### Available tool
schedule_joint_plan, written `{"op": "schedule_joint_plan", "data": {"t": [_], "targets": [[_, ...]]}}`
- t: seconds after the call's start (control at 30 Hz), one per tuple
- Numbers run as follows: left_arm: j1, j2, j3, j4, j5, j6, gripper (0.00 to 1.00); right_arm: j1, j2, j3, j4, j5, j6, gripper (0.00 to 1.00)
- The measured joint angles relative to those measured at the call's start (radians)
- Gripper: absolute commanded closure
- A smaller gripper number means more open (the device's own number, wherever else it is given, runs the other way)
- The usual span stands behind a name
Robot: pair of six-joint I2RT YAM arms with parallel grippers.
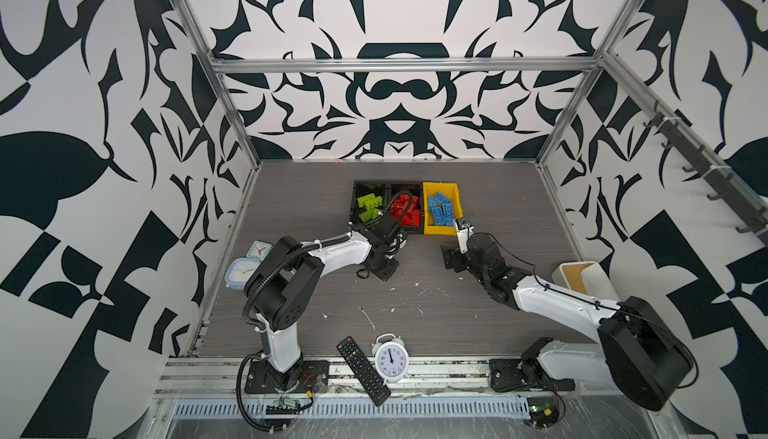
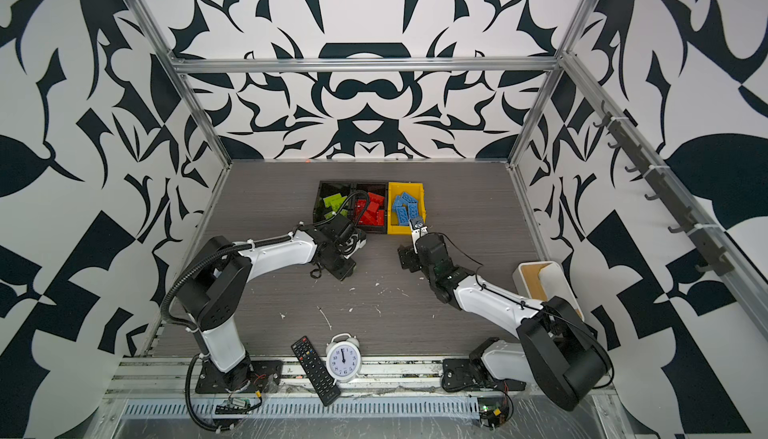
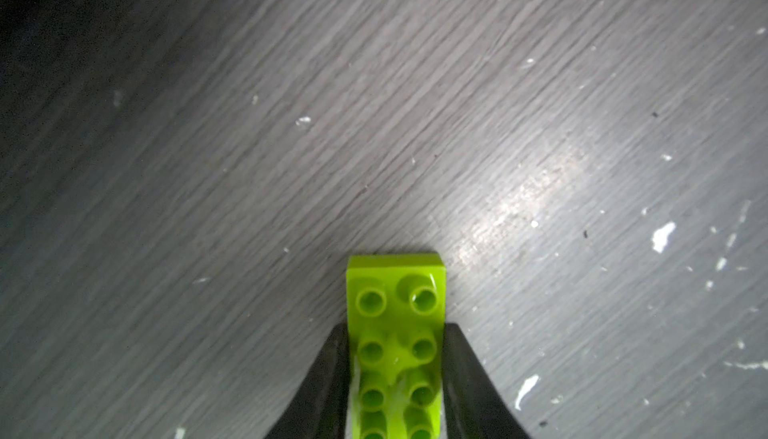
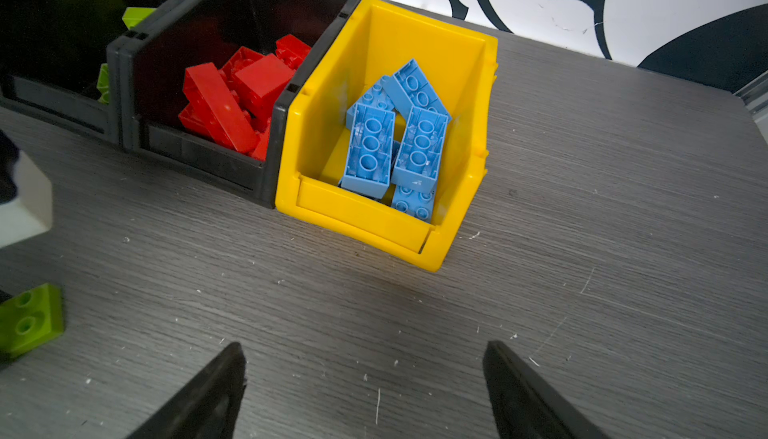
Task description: Sort the legos into containers by color
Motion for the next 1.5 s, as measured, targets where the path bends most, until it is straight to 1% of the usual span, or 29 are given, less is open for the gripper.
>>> {"op": "schedule_joint_plan", "data": {"t": [0.13, 0.2, 0.37, 0.5, 0.63, 0.73, 0.83, 0.93, 0.97, 1.0, 1.03, 1.07, 1.13, 1.17, 1.2, 1.23, 1.27, 1.4, 1.5], "targets": [[0.006, -0.008, 0.000, -0.001, -0.008, -0.007, 0.73, 0.000, 0.000, 0.000, 0.000, 0.000, 0.000, 0.08], [0.019, -0.027, 0.000, -0.002, -0.011, -0.009, 0.75, 0.000, 0.000, 0.000, 0.000, 0.000, 0.000, 0.08], [0.097, -0.106, 0.024, -0.002, -0.035, -0.004, 0.75, 0.000, 0.000, 0.000, -0.002, 0.000, 0.000, 0.08], [0.165, -0.105, 0.126, 0.003, -0.061, 0.018, 0.75, 0.000, 0.000, 0.000, -0.002, 0.000, 0.000, 0.08], [0.220, -0.069, 0.248, 0.040, -0.090, 0.053, 0.72, 0.000, 0.000, 0.000, -0.005, 0.000, 0.000, 0.08], [0.256, -0.034, 0.299, 0.089, -0.096, 0.070, 0.69, 0.000, -0.001, 0.000, -0.006, 0.002, 0.000, 0.08], [0.288, 0.029, 0.351, 0.127, -0.087, 0.087, 0.68, 0.000, -0.001, 0.000, -0.006, 0.003, 0.000, 0.08], [0.311, 0.119, 0.429, 0.141, -0.072, 0.093, 0.65, 0.000, -0.001, 0.000, -0.006, 0.003, 0.000, 0.08], [0.316, 0.147, 0.452, 0.145, -0.071, 0.096, 0.62, 0.000, -0.001, 0.000, -0.006, 0.004, 0.000, 0.08], [0.319, 0.166, 0.464, 0.146, -0.069, 0.101, 0.57, 0.000, -0.001, 0.000, -0.006, 0.004, 0.000, 0.08], [0.322, 0.182, 0.476, 0.146, -0.068, 0.107, 0.44, 0.000, -0.001, 0.000, -0.006, 0.006, 0.000, 0.08], [0.324, 0.195, 0.482, 0.149, -0.067, 0.108, 0.33, 0.000, -0.001, 0.000, -0.006, 0.008, 0.000, 0.08], [0.325, 0.201, 0.482, 0.151, -0.064, 0.112, 0.26, 0.000, -0.001, 0.000, -0.006, 0.011, 0.000, 0.07], [0.325, 0.201, 0.481, 0.155, -0.063, 0.110, 0.20, 0.000, -0.002, 0.000, -0.006, 0.013, 0.000, 0.07], [0.325, 0.198, 0.479, 0.163, -0.061, 0.112, 0.16, 0.000, -0.002, 0.000, -0.006, 0.016, 0.001, 0.07], [0.328, 0.189, 0.467, 0.180, -0.059, 0.106, 0.07, 0.000, -0.004, 0.000, -0.006, 0.023, 0.001, 0.07], [0.331, 0.175, 0.451, 0.191, -0.055, 0.103, 0.00, -0.001, -0.007, 0.000, -0.006, 0.034, 0.001, 0.06], [0.347, 0.047, 0.309, 0.239, -0.053, 0.072, 0.01, -0.031, -0.037, 0.000, -0.014, 0.072, 0.001, 0.05], [0.377, -0.150, 0.106, 0.332, -0.109, 0.048, 0.01, -0.116, -0.076, 0.001, -0.026, 0.089, 0.008, 0.05]]}}
